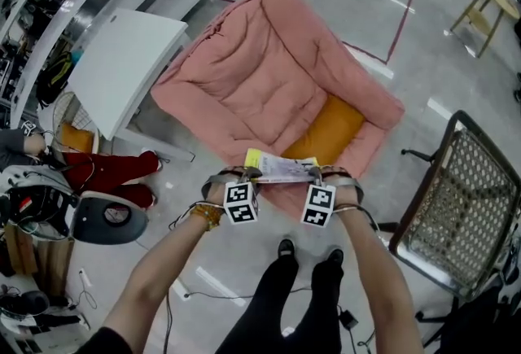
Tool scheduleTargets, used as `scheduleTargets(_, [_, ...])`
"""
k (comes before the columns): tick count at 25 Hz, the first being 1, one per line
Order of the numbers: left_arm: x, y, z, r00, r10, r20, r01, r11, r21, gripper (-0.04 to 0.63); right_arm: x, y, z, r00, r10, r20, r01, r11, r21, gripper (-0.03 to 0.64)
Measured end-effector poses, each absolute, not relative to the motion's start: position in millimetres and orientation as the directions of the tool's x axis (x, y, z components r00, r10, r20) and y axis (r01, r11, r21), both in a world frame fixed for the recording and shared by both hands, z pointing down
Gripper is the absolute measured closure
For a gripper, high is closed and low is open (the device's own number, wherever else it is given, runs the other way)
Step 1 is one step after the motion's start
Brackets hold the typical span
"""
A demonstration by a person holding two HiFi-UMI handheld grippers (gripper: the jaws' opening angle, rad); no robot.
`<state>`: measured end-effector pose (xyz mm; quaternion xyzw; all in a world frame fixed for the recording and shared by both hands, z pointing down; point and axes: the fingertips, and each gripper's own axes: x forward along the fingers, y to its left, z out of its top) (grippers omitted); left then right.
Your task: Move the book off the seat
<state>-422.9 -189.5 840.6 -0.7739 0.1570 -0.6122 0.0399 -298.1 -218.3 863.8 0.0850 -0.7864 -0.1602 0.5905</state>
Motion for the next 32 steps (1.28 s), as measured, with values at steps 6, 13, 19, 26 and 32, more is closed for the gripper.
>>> scheduleTargets(6, [-425, -199, 825, 0.198, -0.283, 0.939, -0.185, -0.951, -0.248, 0.525, -301, -224, 850, -0.293, -0.311, 0.904, 0.054, 0.939, 0.341, 0.546])
scheduleTargets(13, [-423, -209, 804, 0.207, -0.29, 0.935, -0.184, -0.95, -0.254, 0.525, -299, -233, 826, -0.291, -0.329, 0.898, 0.053, 0.932, 0.358, 0.546])
scheduleTargets(19, [-429, -218, 778, 0.215, -0.306, 0.928, -0.194, -0.944, -0.266, 0.525, -305, -242, 795, -0.283, -0.346, 0.894, 0.074, 0.922, 0.38, 0.546])
scheduleTargets(26, [-436, -225, 758, 0.22, -0.316, 0.923, -0.204, -0.94, -0.273, 0.525, -311, -250, 773, -0.267, -0.357, 0.895, 0.09, 0.916, 0.392, 0.546])
scheduleTargets(32, [-445, -228, 736, 0.225, -0.321, 0.92, -0.2, -0.939, -0.279, 0.525, -319, -253, 750, -0.263, -0.357, 0.896, 0.087, 0.916, 0.391, 0.547])
